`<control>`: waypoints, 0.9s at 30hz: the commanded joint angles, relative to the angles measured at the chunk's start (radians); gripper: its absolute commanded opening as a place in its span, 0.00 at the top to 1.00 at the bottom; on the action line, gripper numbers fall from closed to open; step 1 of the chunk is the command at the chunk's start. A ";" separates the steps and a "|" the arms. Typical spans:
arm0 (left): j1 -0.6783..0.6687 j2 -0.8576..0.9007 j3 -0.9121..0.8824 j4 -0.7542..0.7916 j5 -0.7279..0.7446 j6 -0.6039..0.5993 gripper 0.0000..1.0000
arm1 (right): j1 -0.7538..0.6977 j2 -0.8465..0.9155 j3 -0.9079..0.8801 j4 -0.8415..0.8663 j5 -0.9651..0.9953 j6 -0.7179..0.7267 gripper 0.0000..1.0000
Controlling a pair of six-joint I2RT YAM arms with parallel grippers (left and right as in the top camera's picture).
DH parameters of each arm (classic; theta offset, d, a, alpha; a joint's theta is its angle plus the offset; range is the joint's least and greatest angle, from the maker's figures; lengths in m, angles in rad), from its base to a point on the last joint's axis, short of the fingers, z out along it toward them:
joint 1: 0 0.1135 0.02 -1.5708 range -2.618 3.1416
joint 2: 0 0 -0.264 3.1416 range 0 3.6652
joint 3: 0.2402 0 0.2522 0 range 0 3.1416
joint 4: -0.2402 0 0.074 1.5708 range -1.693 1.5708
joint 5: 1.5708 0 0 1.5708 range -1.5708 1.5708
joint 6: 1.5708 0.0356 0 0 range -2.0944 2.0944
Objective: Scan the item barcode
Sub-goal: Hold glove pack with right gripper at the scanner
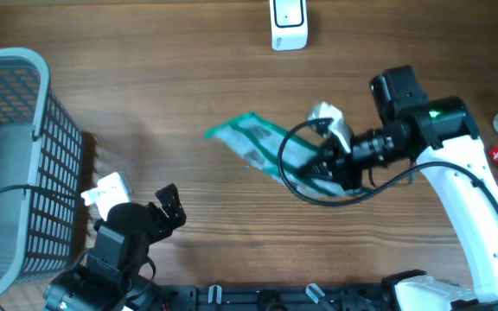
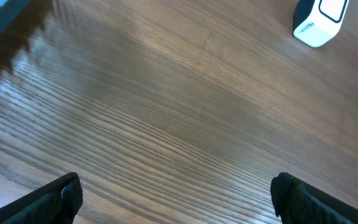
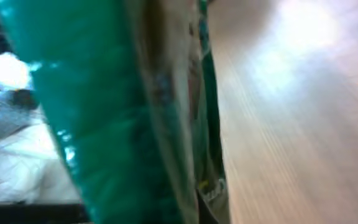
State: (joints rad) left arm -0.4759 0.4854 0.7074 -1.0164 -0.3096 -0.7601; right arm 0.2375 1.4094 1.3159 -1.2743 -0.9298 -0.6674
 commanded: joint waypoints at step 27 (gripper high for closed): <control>-0.004 -0.008 0.014 0.001 -0.017 0.020 0.00 | 0.002 0.554 -0.005 1.440 1.133 0.379 0.95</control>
State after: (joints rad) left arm -0.4763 0.4858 0.7074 -1.0164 -0.3115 -0.7597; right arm 0.2386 1.8717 1.3006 0.0486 0.1295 -0.2752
